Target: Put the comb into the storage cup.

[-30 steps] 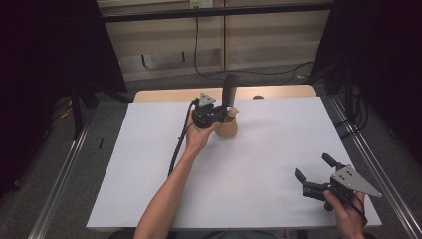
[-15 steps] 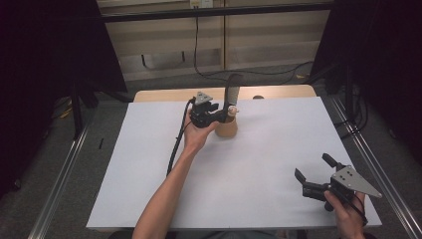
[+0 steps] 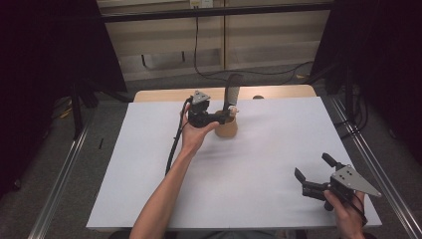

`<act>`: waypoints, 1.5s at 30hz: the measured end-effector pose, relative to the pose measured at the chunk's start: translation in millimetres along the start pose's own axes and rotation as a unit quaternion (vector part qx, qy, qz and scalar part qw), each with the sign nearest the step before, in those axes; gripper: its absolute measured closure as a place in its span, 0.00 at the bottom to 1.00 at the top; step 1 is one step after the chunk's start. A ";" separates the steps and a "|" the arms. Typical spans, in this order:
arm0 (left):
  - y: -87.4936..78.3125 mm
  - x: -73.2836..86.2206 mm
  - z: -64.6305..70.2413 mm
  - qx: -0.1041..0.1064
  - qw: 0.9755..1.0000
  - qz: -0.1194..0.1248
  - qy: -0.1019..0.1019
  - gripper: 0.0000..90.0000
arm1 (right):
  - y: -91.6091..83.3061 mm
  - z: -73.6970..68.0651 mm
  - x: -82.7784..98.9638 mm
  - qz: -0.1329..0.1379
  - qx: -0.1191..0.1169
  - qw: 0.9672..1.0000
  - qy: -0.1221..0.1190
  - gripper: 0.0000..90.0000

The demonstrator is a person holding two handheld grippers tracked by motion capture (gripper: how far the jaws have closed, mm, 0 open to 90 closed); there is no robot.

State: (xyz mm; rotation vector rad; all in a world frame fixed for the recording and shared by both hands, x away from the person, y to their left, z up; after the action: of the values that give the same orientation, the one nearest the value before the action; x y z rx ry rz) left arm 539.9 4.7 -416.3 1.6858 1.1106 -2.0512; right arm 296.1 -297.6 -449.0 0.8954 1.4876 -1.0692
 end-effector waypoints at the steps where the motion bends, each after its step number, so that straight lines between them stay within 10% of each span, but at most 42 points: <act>1: -0.4 -0.2 -0.5 0.003 1.000 0.002 -0.002 0.08 | 0.0 0.1 0.1 -0.001 0.001 1.000 -0.001 0.00; 12: -7.2 6.1 4.1 0.006 0.999 -0.010 0.048 0.06 | 0.8 2.4 0.8 0.000 0.003 1.000 0.003 0.00; 24: -28.6 5.6 -1.1 -0.021 0.999 0.039 0.012 0.07 | 2.6 4.1 1.1 -0.001 0.002 1.000 0.004 0.00; 30: -40.1 4.7 0.3 0.008 0.997 0.070 0.017 0.04 | 1.6 2.5 0.7 0.000 0.002 1.000 0.002 0.00; 45: -79.8 13.2 1.8 -0.021 0.996 0.077 0.045 0.02 | -0.4 1.2 -0.3 0.001 0.008 1.000 -0.001 0.00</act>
State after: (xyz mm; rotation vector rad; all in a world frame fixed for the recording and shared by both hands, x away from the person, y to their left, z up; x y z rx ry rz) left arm 484.5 60.6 -397.4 1.7986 1.0073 -1.8637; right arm 296.2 -298.8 -448.7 0.9064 1.4773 -1.0825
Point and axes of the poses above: each handheld gripper's, and its own axes: y roughly forward along the jaws, x roughly out of its underside, z roughly to its right, the point moved 5 cm from there along y, roughly forward along the jaws, and after that the axes turned 5 degrees about y, right-handed, at the moved point
